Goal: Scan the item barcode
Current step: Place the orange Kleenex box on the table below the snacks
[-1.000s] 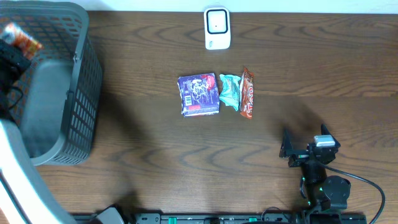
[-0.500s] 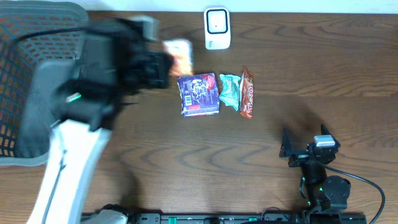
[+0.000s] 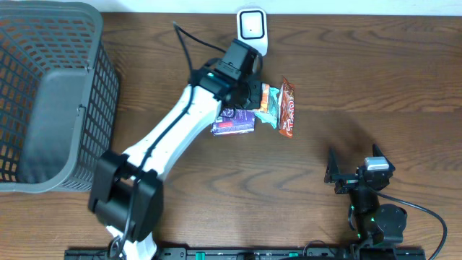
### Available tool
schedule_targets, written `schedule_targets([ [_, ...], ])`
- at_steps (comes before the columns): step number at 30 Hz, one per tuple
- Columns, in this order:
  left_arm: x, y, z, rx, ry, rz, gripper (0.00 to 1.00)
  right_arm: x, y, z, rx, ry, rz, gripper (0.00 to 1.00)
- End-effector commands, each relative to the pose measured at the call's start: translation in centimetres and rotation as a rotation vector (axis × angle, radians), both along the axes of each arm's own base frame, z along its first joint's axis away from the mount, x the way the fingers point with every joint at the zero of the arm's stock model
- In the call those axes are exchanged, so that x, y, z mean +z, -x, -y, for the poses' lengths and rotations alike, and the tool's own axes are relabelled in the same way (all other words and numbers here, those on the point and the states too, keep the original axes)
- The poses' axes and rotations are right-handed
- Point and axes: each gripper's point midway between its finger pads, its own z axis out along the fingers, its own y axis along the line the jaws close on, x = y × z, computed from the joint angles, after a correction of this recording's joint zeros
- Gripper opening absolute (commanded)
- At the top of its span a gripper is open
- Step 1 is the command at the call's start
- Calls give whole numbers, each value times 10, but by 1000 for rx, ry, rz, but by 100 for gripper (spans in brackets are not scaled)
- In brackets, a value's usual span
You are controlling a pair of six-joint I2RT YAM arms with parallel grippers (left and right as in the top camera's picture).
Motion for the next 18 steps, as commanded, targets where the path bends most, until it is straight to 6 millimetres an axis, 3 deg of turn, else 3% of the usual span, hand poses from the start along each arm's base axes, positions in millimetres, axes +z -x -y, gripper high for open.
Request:
schedule_targets([
  [1,-14,5,4,21,-19,-37,8,0,0,2,-11,11,1,99],
  [2,-15,7,5,16,-19,-44,12,0,0,2,-11,11,1,99],
  [3,-16,9,6,13,-21,-47,27,0,0,2,-11,11,1,99],
  [5,-13,11,6,9,-18,-47,70,0,0,2,-11,11,1,99],
  [6,-9,11,5,4,-18,-40,81,0,0,2,-11,11,1,99],
  [10,23,7,-14,19,-10,1,95,0,0,2,-11,11,1,99],
  [14,77,-5,-83,209,-12,82,97,0,0,2,-11,11,1,99],
  [18,108,1,-156,395,-15,90,98,0,0,2,-11,11,1,99],
])
